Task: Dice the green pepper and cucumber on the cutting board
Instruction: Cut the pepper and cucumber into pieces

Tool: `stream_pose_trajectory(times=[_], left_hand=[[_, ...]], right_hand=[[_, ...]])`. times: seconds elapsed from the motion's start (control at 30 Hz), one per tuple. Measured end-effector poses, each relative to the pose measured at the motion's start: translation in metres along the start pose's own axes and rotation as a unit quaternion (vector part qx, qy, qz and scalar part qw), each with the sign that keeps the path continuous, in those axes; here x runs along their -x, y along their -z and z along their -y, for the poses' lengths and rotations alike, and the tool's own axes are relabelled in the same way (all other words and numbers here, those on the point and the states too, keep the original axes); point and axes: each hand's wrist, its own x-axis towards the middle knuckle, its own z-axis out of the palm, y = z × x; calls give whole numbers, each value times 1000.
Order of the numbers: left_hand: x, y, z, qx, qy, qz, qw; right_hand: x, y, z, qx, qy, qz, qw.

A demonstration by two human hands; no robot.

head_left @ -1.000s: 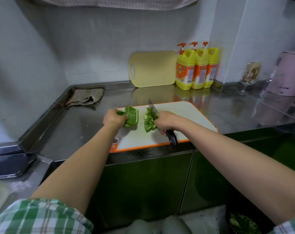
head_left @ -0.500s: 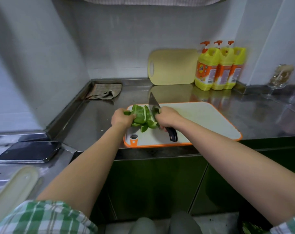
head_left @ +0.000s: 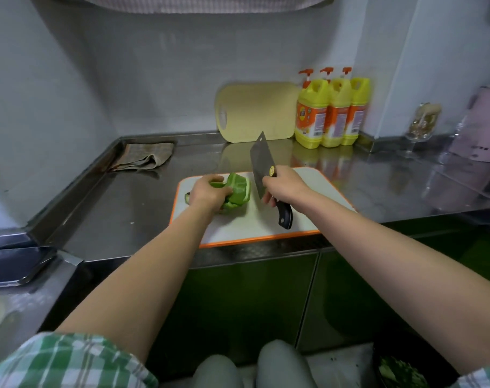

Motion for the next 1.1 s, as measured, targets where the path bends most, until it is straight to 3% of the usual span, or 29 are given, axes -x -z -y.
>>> stream_pose_trajectory(times=[0.27, 0.4, 0.5, 0.6, 0.87, 0.93, 1.0, 1.1], left_hand=[[-1, -54, -12, 64, 20, 75, 995], [-9, -57, -11, 50, 1, 36, 998], [-22, -47, -6, -121, -40, -11, 992], [-30, -41, -3, -275, -90, -34, 957], [-35, -28, 1, -455, -199, -89, 864], [-34, -27, 0, -422, -229, -97, 872], [-28, -30, -4, -346, -241, -80, 903], [-14, -43, -17, -316, -194, -22, 928]], right_hand=[[-20, 10, -37, 10, -11, -83, 996], [-27, 13, -51, -3, -19, -97, 995], [-31, 16, -62, -4, -32, -88, 996], [-34, 17, -71, 8, -25, -75, 997], [-40, 9, -69, 61, 9, -53, 997], [-39, 7, -67, 70, 12, -49, 996], [-40, 5, -66, 70, 13, -52, 996], [-39, 5, -64, 60, 20, -56, 996]])
